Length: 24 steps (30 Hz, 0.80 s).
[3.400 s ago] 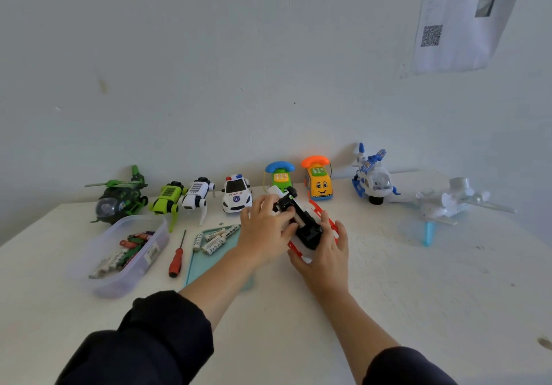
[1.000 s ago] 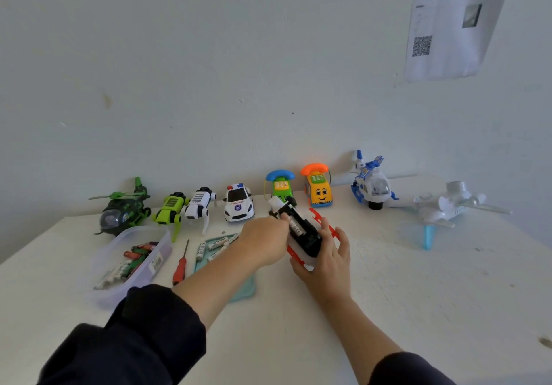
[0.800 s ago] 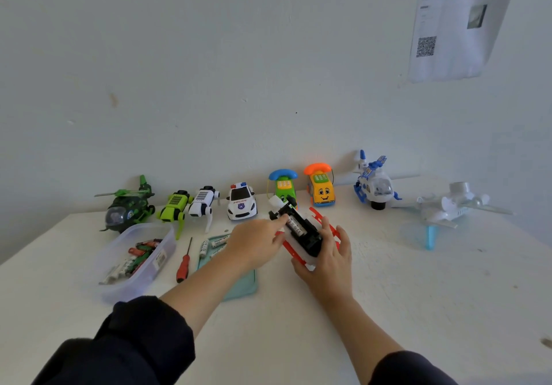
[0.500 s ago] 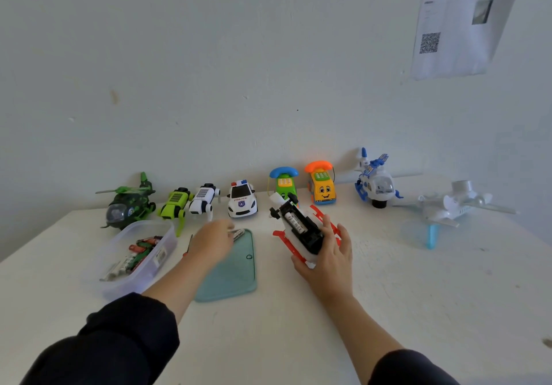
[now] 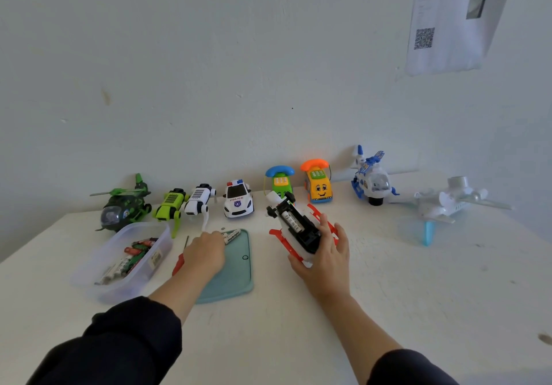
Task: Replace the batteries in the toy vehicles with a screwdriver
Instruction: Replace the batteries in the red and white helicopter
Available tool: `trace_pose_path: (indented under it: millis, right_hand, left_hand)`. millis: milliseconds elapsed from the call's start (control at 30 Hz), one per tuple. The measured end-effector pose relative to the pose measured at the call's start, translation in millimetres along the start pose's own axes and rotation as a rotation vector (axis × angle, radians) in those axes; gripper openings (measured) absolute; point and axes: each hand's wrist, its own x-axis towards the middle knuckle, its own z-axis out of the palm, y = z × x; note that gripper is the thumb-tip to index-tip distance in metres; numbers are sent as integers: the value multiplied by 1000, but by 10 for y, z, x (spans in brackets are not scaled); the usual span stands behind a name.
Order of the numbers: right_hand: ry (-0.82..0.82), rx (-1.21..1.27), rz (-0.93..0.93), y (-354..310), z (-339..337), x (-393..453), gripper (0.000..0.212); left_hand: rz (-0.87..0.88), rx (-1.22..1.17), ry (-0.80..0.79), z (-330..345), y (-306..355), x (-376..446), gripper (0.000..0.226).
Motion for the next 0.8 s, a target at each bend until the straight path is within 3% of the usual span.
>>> trace_pose_path:
  millis: [200, 333, 500, 600, 800]
  right_hand:
    - [-6, 47, 2, -25, -29, 2, 88]
    - [-3, 52, -12, -30, -4, 18, 89]
    - [29, 41, -38, -35, 12, 26, 91]
    - [38, 54, -46, -46, -8, 23, 93]
    - [28, -5, -74, 15, 5, 4, 96]
  left_hand:
    - [-25, -1, 3, -8, 3, 10, 28]
    - [5, -607, 254, -224, 103, 135, 5]
    - [243, -1079, 567, -690, 465, -109, 9]
    - [423, -1105, 562, -685, 686, -270, 11]
    - [677, -788, 625, -400, 833, -233, 12]
